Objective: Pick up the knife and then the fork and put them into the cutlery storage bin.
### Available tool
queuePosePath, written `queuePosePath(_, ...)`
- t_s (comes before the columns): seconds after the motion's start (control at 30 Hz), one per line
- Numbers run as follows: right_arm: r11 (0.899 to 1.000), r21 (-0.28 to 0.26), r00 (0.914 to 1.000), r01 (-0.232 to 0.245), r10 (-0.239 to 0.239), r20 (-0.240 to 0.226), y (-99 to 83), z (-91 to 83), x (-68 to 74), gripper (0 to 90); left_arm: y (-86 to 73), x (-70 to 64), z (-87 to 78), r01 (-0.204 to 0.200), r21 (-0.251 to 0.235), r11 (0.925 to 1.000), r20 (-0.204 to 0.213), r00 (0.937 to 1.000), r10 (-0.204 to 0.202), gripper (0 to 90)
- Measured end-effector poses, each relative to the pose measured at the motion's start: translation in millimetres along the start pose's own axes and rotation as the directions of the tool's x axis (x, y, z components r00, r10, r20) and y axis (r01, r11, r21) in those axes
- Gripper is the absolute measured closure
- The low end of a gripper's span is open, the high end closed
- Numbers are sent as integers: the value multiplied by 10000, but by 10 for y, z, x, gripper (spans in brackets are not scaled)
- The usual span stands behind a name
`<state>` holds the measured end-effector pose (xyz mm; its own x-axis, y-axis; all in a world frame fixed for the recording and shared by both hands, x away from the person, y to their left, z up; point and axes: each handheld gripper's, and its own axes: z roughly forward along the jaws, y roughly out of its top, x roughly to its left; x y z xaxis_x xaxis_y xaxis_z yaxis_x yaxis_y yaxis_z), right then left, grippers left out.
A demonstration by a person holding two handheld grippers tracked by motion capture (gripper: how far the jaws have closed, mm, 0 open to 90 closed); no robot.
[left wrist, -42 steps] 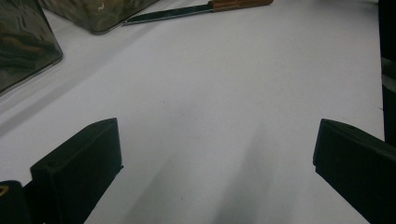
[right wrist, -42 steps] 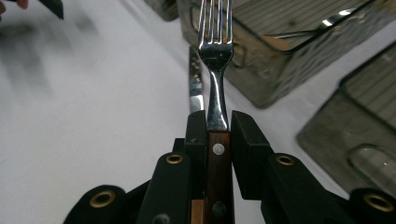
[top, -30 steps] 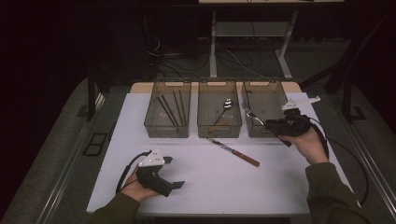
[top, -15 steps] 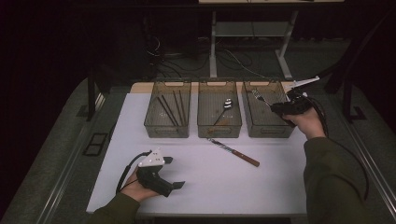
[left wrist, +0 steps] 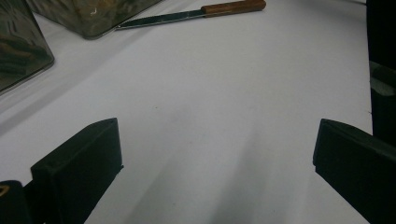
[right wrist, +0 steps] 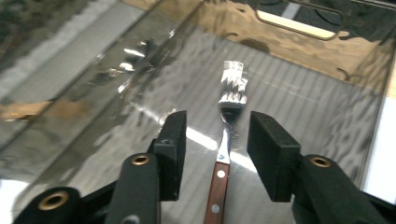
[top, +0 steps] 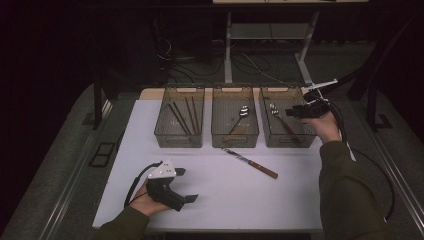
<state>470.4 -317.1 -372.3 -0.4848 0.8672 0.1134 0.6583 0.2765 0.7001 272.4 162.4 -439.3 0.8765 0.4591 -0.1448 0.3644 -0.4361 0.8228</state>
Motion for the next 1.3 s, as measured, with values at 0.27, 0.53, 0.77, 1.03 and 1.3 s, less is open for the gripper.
queuePosePath(0.27,9983,-348,9979,478,-493,-432,-24,-218,274,449,3,-3,-6,2,-18,10000,-54,10000,-2,4)
queuePosePath(0.53,9929,-690,9907,970,-1030,-890,-165,-410,573,400,2,-7,-3,14,-3,10000,-99,10000,-14,4)
queuePosePath(0.77,9869,-679,9789,1466,-1545,-1334,-381,-438,824,387,3,-8,-2,6,8,10000,-105,9999,-6,4)
queuePosePath(1.03,9822,-572,9689,1787,-1858,-1633,-601,-363,1045,384,3,-11,-4,2,-4,10000,-131,9999,-2,4)
queuePosePath(1.3,9749,-45,9525,2225,-2184,-2120,-784,-156,1265,404,7,-12,-10,6,-58,10000,-134,9999,-6,4)
